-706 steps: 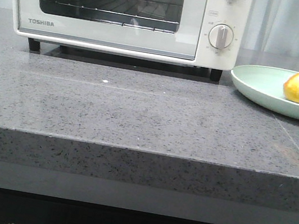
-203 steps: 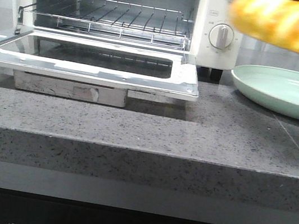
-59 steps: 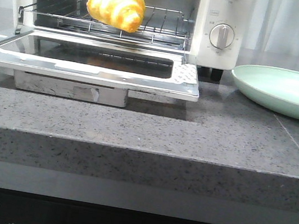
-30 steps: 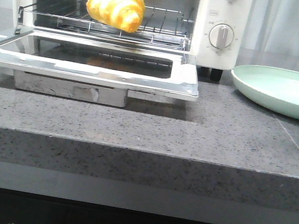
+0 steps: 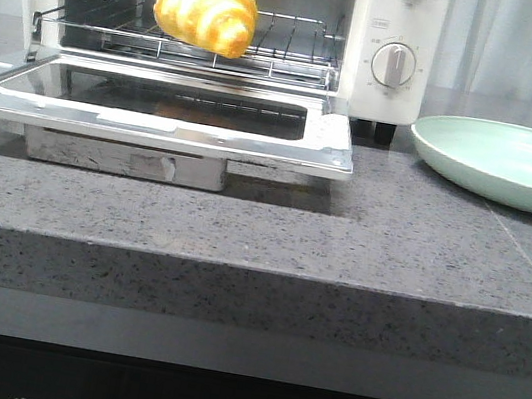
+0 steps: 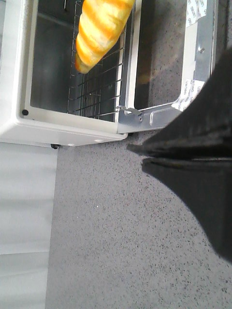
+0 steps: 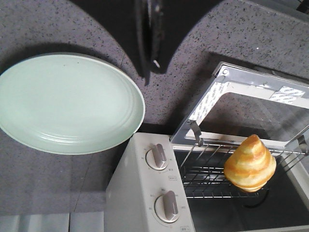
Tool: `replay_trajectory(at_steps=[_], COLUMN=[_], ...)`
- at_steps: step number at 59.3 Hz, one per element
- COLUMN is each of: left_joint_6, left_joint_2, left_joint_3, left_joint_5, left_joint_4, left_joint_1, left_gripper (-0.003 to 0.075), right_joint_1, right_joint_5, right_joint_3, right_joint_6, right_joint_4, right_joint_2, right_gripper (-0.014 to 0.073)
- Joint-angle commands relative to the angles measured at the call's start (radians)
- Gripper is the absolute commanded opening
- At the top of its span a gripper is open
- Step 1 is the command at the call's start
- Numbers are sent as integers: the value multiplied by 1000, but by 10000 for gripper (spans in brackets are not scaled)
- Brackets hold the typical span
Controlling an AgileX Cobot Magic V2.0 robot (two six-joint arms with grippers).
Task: Put bread in oven
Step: 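Withdraw the right gripper out of the oven back over the plate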
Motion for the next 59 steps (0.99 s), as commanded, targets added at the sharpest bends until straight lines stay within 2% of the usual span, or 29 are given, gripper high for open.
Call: replay_trajectory(at_steps=[1, 46, 59], left_joint_6=[-9, -9, -9], left_joint_2=[3, -2, -177], left_joint_3=[-28, -12, 102], left_joint_5=[-70, -80, -77], left_joint_4=[-10, 0, 5], left_joint_1=[2, 2, 31], left_gripper=[-20, -20, -20], right_joint_1=[-8, -8, -8], right_joint_5=[-88, -89, -89], right_joint_3=[-14, -14, -14], right_joint_6=[-8, -8, -8], right_joint_4=[-17, -17, -17], right_joint_2=[-40, -45, -45], right_gripper=[-69, -69, -69])
